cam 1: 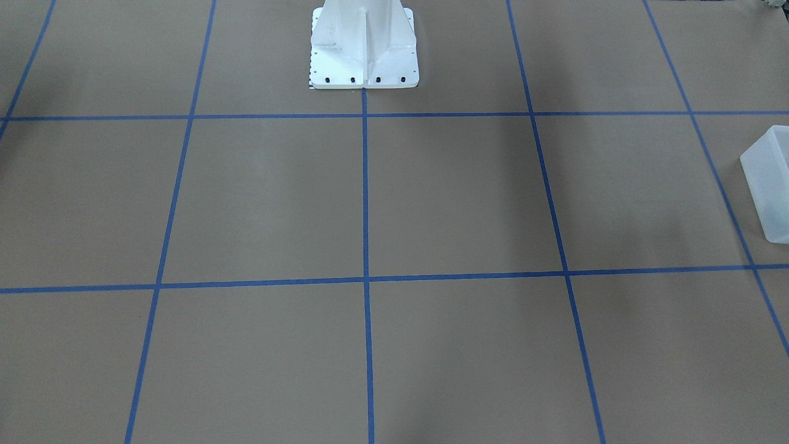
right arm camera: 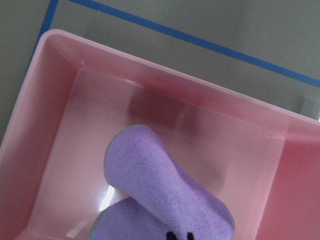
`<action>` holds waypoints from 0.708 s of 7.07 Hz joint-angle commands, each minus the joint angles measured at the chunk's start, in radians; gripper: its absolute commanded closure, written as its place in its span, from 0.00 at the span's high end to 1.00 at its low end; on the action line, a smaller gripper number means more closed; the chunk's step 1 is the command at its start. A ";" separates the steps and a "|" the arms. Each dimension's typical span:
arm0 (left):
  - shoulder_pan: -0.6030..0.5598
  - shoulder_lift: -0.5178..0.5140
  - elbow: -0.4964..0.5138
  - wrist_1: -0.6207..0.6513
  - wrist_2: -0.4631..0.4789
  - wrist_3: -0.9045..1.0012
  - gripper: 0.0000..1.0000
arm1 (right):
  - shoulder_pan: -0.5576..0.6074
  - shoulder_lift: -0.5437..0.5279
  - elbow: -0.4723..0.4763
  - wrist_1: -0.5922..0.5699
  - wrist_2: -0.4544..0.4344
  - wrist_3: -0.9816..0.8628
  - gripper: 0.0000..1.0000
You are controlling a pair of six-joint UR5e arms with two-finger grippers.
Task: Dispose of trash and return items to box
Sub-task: 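Lower the cloth into the pink tray and open the right gripper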
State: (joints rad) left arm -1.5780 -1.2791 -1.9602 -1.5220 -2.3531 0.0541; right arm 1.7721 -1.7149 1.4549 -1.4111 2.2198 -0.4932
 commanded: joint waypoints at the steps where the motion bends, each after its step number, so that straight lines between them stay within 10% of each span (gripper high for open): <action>1: 0.001 0.000 0.000 0.000 0.000 0.001 0.98 | -0.002 0.001 -0.011 0.021 0.015 0.077 0.74; 2: 0.000 0.000 0.000 0.000 0.000 0.001 0.98 | -0.006 0.003 0.002 0.052 0.076 0.158 1.00; 5: 0.001 0.000 0.003 0.000 -0.003 0.001 0.98 | -0.127 0.006 0.200 0.069 0.141 0.507 0.99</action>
State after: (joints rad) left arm -1.5782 -1.2794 -1.9598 -1.5217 -2.3551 0.0552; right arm 1.7107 -1.7095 1.5710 -1.3431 2.3496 -0.1447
